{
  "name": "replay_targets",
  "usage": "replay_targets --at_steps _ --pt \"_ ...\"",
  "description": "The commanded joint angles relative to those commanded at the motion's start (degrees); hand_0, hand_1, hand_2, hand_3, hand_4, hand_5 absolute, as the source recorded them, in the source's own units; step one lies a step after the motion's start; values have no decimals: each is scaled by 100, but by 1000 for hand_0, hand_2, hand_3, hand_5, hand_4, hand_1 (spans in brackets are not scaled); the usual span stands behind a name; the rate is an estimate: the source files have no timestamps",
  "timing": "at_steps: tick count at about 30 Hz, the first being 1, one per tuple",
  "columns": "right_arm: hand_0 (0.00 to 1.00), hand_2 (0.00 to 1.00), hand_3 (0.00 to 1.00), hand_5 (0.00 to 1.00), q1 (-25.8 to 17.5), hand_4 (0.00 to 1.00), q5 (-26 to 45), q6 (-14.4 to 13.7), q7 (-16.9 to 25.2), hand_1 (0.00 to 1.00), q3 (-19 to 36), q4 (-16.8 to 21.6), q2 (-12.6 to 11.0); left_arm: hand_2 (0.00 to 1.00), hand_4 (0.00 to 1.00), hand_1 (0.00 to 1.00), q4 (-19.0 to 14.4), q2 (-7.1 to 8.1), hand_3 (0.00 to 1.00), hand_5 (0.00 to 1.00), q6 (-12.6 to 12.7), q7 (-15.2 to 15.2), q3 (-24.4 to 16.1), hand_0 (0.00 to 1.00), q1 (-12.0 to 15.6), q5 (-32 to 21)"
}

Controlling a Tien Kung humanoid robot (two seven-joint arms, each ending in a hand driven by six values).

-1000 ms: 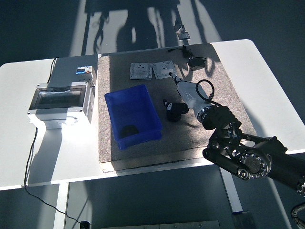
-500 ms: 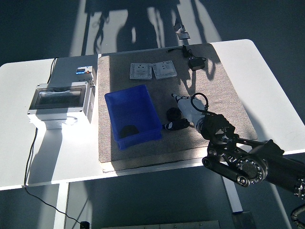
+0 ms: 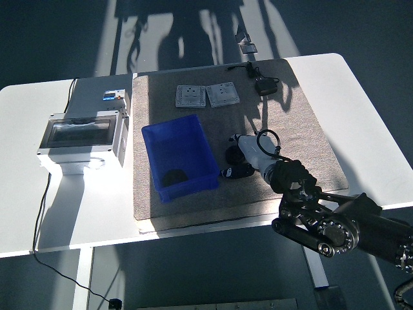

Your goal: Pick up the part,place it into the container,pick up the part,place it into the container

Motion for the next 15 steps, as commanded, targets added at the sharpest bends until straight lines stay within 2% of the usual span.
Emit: replay_targets --at_steps 5,6,11,12,15 --pt "821 510 653 200 0 504 -279 -80 -7 365 -36 2 4 687 514 638 0 1 557 559 -1 -4 -10 671 -5 5" --pt "775 485 612 101 2 393 -328 -95 -8 330 -29 7 2 687 516 638 0 1 558 560 -1 -5 -12 671 -5 6" --pt "775 485 612 101 28 393 -735 -256 44 330 123 79 -47 687 516 638 0 3 558 560 0 -25 -25 671 -9 6" --pt "676 486 613 25 32 335 -801 -309 70 280 171 109 -64 691 515 637 0 3 559 566 1 -30 -27 671 -9 4" --pt "676 486 613 25 46 335 -951 -571 189 280 351 246 -126 691 515 637 0 5 559 566 4 -41 -32 671 -7 -2"
